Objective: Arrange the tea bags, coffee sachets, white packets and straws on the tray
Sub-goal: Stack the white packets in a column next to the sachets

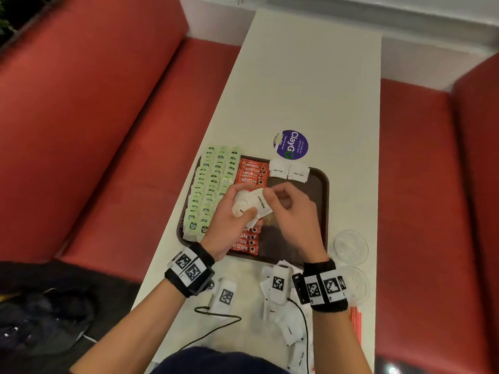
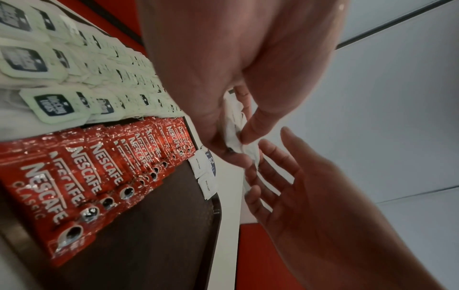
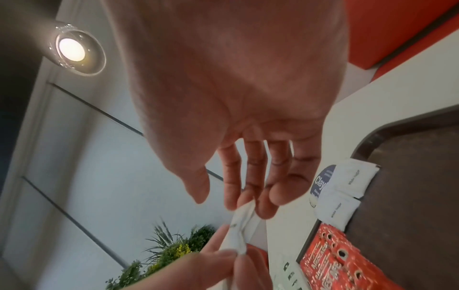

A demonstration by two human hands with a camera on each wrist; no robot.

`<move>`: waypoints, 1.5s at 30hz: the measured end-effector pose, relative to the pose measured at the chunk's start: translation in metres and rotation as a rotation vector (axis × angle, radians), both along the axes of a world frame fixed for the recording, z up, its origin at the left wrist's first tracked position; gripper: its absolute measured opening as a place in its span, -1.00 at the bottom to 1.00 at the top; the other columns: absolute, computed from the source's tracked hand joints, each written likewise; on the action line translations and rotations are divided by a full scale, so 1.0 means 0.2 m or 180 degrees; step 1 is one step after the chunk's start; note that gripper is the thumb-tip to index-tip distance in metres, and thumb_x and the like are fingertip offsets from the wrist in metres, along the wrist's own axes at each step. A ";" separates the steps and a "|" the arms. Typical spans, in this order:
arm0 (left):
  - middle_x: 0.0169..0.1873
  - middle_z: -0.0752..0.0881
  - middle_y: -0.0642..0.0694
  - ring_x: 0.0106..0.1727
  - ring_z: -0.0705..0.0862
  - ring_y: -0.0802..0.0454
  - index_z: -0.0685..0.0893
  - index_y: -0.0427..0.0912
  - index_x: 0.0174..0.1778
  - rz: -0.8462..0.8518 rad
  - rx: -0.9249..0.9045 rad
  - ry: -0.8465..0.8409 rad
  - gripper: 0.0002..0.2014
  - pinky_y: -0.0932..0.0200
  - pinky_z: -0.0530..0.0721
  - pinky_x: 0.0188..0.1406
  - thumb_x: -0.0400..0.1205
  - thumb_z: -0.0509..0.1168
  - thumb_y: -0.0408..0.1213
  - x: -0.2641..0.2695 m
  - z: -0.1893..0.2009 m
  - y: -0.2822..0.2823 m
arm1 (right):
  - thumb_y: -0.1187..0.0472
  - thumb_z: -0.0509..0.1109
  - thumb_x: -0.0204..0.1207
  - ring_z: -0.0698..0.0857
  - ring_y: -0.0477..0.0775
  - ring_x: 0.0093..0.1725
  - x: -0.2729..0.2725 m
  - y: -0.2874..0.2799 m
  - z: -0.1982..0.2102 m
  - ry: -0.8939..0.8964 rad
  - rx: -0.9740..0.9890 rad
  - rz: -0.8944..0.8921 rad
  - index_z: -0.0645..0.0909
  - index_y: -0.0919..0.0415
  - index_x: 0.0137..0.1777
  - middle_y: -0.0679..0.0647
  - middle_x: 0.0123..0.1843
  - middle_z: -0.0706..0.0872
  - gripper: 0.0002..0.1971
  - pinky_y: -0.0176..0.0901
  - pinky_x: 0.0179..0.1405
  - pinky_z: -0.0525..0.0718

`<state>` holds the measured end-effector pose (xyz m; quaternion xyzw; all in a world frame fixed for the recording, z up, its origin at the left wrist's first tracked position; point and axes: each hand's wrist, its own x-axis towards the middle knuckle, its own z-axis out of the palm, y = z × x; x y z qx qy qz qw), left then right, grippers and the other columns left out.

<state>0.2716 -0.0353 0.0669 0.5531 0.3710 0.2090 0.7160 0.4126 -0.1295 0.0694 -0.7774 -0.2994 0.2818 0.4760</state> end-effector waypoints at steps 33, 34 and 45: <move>0.08 0.82 -0.18 -0.18 0.82 -0.12 0.80 -0.03 0.07 -0.0109 0.0330 0.0404 -0.87 0.07 0.72 -0.49 0.73 0.52 -0.07 0.00 -0.04 0.07 | 0.23 0.68 0.64 0.89 0.15 0.12 -0.02 -0.14 -0.12 0.0957 0.0755 -0.0523 0.83 0.11 0.22 0.06 0.06 0.91 -0.80 -0.01 0.10 0.88; 0.07 0.82 -0.17 -0.19 0.82 -0.13 0.81 -0.01 0.06 -0.0086 0.0344 0.0418 -0.87 0.09 0.70 -0.51 0.73 0.52 -0.06 0.00 -0.04 0.07 | 0.23 0.69 0.62 0.89 0.16 0.10 -0.01 -0.14 -0.13 0.0927 0.0699 -0.0486 0.85 0.11 0.18 0.05 0.04 0.92 -0.83 0.05 0.13 0.88; 0.34 0.74 0.07 0.14 0.82 -0.07 0.78 0.01 0.19 0.0117 -0.0092 0.0545 -0.91 -0.01 0.86 -0.21 0.84 0.38 -0.16 -0.01 -0.07 0.08 | 0.17 0.70 0.61 0.90 -0.07 0.03 0.23 -0.02 -0.27 0.0582 -0.0055 -0.0483 0.80 -0.02 0.15 -0.07 -0.03 0.93 -0.81 -0.14 0.11 0.80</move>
